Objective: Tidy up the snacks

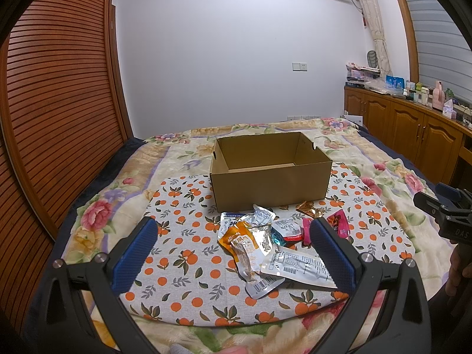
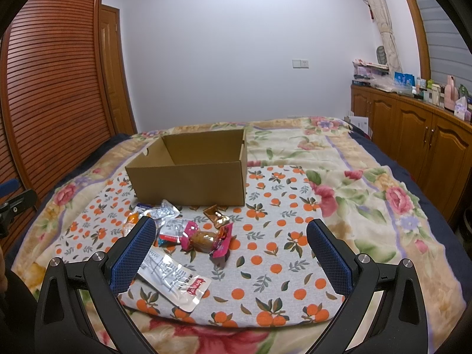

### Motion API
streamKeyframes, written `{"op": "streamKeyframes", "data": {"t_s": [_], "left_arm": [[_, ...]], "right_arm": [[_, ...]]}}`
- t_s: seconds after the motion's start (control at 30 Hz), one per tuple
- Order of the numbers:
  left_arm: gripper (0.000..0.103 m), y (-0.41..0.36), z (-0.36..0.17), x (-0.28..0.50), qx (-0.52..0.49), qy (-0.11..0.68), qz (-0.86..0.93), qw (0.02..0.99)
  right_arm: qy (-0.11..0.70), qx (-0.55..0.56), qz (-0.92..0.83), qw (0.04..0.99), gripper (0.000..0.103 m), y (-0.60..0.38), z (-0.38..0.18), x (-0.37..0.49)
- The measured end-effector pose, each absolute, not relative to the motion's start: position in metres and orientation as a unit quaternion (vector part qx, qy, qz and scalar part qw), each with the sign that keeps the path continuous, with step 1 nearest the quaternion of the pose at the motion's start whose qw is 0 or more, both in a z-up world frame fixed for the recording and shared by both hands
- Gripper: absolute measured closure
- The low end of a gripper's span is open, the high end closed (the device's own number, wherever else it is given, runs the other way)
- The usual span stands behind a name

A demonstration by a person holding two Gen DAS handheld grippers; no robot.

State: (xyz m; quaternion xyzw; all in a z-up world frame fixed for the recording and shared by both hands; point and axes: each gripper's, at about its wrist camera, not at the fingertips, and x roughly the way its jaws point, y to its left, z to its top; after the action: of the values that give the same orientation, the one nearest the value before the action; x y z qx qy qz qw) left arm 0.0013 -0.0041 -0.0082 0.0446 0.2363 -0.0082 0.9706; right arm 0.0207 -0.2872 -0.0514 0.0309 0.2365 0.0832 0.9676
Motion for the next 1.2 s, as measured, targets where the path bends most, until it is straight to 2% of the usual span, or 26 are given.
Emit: {"op": "streamKeyframes", "data": {"t_s": [0.63,0.83,1.03,1.2], "left_arm": [[0.0,-0.005,-0.013,0.002,0.043,0.243,-0.01,0.969],[0.0,-0.006,-0.02,0.017,0.046,0.284,-0.05,0.956],[0.0,-0.003,-0.025,0.043,0.102,0.307,-0.071,0.943],[0.0,0.008,-0.043,0.073,0.079,0.359,-0.074,0.927]], "right_arm": [[0.242,0.028,0.087,0.966,0.0,-0.285,-0.051,0.021],[0.274,0.002,0.119,0.954,0.0,-0.266,-0.064,0.037],[0.303,-0.024,0.156,0.94,0.0,-0.235,-0.084,0.057],[0.339,-0.051,0.183,0.921,0.001,-0.209,-0.107,0.078]]}}
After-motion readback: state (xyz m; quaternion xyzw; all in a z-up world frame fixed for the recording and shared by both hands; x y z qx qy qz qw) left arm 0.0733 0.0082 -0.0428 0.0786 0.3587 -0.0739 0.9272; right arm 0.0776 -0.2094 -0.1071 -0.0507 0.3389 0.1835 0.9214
